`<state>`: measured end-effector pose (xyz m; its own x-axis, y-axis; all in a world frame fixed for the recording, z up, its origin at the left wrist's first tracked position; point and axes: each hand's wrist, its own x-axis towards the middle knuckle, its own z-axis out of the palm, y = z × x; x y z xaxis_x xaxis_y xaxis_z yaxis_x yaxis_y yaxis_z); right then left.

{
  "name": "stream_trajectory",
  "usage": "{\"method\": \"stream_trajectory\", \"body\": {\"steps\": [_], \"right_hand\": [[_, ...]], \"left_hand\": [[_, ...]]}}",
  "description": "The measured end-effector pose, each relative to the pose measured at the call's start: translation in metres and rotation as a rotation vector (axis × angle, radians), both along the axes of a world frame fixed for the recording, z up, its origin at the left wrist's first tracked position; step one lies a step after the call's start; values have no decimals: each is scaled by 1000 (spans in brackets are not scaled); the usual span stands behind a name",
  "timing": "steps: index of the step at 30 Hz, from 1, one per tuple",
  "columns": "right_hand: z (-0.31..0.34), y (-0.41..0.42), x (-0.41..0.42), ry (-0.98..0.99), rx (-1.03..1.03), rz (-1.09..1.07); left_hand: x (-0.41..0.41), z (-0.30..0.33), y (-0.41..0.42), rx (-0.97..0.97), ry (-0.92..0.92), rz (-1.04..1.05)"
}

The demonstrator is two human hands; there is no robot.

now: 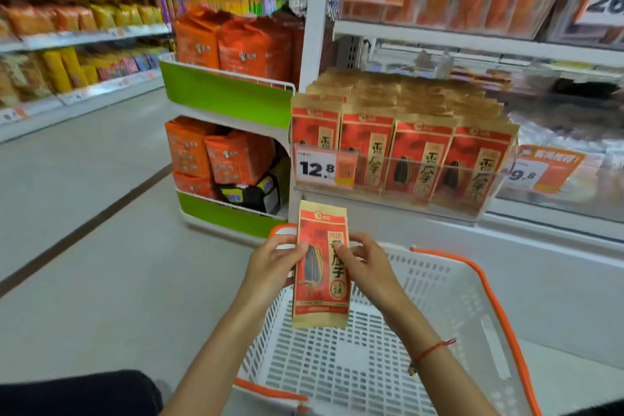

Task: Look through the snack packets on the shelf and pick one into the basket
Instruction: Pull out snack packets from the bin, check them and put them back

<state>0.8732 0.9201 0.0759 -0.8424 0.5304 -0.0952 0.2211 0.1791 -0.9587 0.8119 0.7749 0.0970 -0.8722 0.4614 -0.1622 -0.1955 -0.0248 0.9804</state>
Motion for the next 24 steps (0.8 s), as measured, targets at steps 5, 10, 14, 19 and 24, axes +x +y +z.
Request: {"method": "stream_trajectory", "body": {"steps": [5,10,14,19,24], "right_hand": [[-10,-5,7,-113,100,-73],[-17,-9,5,-174,249,-154],[-17,-3,1,-153,234,-131],[-18,9,4,-201,247,-7],[-19,11,6,-165,208,22]], "left_hand": [[7,-22,0,-78,-22,-34],[10,-32,4,-129,-13,-74],[5,-32,5,-127,-22,-61],[0,-34,3,-113,-69,-80],[0,-36,3,-103,-69,-101]]}}
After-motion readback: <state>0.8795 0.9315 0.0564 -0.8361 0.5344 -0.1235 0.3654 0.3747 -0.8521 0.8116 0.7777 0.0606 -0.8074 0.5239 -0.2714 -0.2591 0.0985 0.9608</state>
